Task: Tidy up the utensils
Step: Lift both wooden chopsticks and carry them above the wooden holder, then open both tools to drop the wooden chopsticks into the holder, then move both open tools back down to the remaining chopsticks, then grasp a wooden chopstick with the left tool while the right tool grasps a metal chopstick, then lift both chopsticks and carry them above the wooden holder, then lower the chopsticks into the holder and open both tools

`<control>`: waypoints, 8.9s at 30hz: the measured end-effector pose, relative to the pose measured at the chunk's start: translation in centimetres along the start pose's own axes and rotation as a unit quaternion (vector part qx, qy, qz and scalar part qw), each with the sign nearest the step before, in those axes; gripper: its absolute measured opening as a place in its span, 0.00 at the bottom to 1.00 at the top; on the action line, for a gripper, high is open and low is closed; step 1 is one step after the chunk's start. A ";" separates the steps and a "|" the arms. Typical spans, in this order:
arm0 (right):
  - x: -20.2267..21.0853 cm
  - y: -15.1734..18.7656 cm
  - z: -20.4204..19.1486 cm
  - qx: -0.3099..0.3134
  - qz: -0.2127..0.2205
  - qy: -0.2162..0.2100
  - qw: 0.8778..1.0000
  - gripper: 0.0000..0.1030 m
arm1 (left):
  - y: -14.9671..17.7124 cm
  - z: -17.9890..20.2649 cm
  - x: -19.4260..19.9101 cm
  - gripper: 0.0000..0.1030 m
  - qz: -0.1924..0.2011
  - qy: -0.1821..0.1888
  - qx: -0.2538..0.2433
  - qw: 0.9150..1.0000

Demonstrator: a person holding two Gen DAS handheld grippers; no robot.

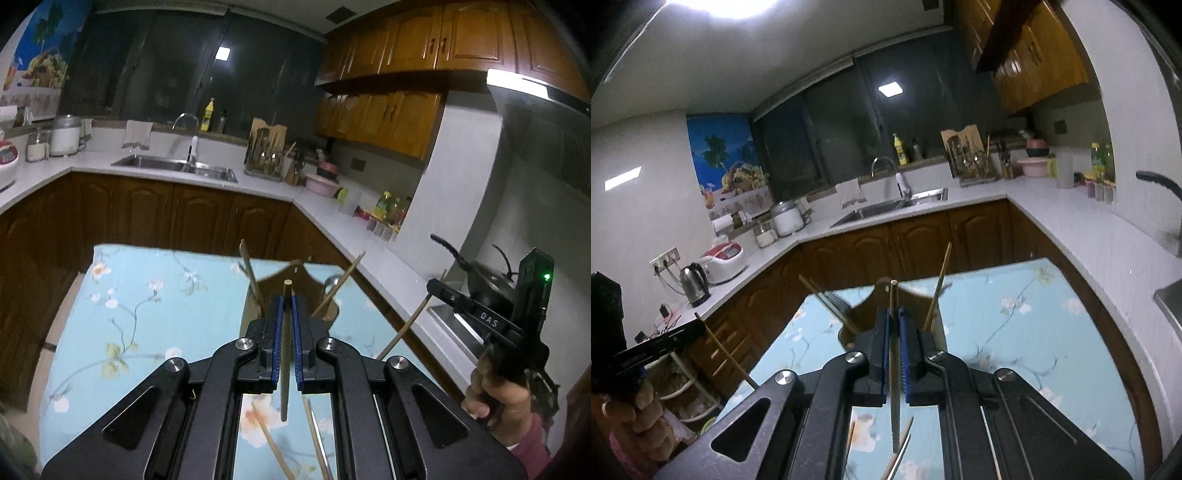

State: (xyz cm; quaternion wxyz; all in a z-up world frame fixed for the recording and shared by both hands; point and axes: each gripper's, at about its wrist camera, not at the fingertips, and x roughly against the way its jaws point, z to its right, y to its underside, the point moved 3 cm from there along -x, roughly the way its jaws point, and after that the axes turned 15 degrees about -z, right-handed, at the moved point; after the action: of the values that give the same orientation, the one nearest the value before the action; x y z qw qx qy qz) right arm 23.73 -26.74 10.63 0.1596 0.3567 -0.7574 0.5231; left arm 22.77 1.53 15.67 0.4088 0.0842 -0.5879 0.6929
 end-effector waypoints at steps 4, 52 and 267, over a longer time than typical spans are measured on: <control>0.0 -2.4 0.1 -0.003 0.023 -0.002 1.000 0.05 | -2.6 0.6 0.2 0.04 0.024 0.001 -0.010 1.000; -12.1 -3.1 4.2 -0.051 -0.016 0.027 0.998 0.06 | -4.4 -3.9 -13.8 0.05 0.002 -0.047 0.067 0.997; -11.2 -3.2 4.8 -0.060 -0.009 0.022 0.998 0.04 | -3.3 -2.2 -15.1 0.05 0.010 -0.051 0.063 0.997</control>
State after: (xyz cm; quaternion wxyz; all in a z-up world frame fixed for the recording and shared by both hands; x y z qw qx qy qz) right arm 34.44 -27.51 3.98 0.2019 0.3421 -0.7803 0.4831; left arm 35.62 -3.69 8.42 0.3648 0.1392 -0.5638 0.7278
